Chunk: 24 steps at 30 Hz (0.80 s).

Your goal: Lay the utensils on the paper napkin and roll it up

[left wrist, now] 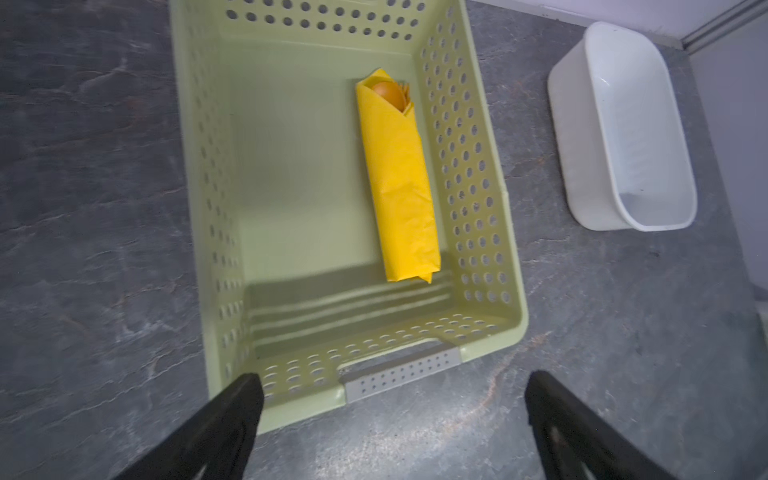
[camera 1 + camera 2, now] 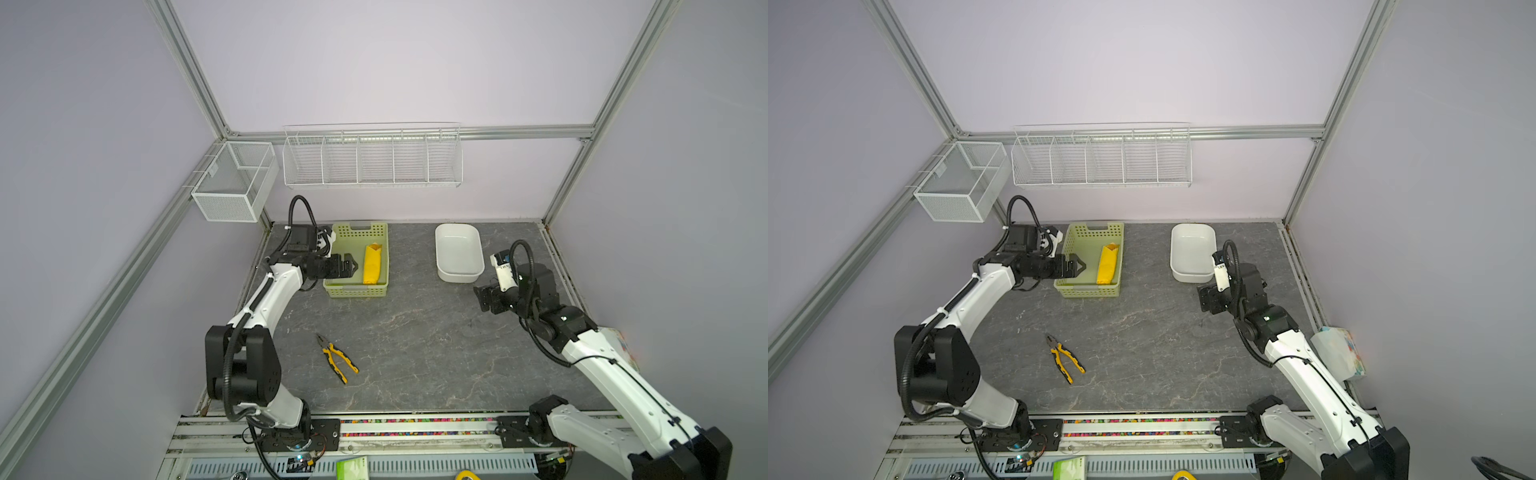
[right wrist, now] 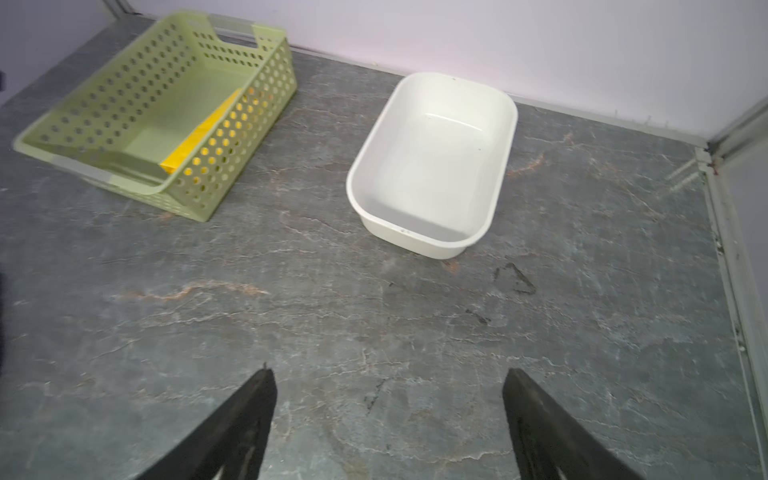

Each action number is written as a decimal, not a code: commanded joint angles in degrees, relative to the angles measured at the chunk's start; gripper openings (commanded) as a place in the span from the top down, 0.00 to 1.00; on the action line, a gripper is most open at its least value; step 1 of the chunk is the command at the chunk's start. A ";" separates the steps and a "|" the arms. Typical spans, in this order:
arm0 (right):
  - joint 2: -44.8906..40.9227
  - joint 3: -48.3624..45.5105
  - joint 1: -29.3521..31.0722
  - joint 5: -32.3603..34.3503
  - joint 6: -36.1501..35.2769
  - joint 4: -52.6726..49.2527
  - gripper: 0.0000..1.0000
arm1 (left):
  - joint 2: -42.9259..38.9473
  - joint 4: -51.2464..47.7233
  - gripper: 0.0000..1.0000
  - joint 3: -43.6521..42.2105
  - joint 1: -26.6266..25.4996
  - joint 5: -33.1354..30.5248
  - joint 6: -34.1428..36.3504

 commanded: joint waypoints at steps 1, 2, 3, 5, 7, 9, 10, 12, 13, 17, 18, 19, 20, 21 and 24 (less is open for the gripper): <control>-0.13 -4.60 -2.89 4.98 1.62 8.48 0.11 | -4.40 10.97 0.01 -5.99 0.58 -9.37 -0.97; 0.08 -5.97 -3.87 5.25 2.22 10.10 0.11 | -5.83 12.89 0.01 -8.04 0.58 -11.88 -1.48; 0.35 -7.43 -5.07 5.66 2.89 11.95 0.11 | -7.34 15.17 0.01 -10.67 0.66 -15.26 -2.30; 1.25 -9.74 -7.22 6.95 4.07 14.72 0.11 | -10.42 20.12 0.01 -15.72 0.76 -20.37 -2.40; 2.42 -12.25 -8.45 8.22 4.22 18.28 0.11 | -13.30 25.21 0.01 -20.98 0.92 -24.84 -1.79; 3.41 -15.28 -10.92 9.74 2.14 23.12 0.11 | -15.60 29.13 0.01 -25.07 0.89 -28.95 -1.68; 3.96 -17.11 -11.42 11.25 1.63 26.18 0.11 | -16.58 31.46 0.01 -27.40 1.02 -30.73 -1.57; 5.01 -20.09 -13.05 12.22 1.80 31.09 0.11 | -17.85 36.47 0.01 -31.48 1.11 -33.52 -1.14; 5.75 -21.24 -14.12 11.96 1.97 33.46 0.11 | -18.25 38.99 0.01 -33.40 1.18 -34.58 -0.54; 11.07 -24.08 -17.59 9.54 2.11 42.51 0.11 | -15.13 50.17 0.01 -38.98 1.20 -36.13 3.66; 12.68 -24.29 -18.29 8.52 2.09 44.95 0.11 | -13.51 51.22 0.01 -39.27 1.34 -36.63 3.79; 14.42 -24.37 -18.87 8.08 2.02 47.16 0.11 | -11.89 52.42 0.01 -39.34 1.62 -36.49 3.81; 15.29 -23.40 -19.14 7.54 2.19 46.85 0.11 | -10.68 54.21 0.01 -39.72 1.98 -35.72 3.53; 16.53 -23.39 -19.41 6.64 1.84 49.58 0.11 | -9.59 56.91 0.01 -40.27 2.39 -34.45 3.57; 20.11 -22.89 -20.44 3.81 1.30 55.19 0.11 | -9.46 62.17 0.01 -41.59 3.11 -31.96 3.55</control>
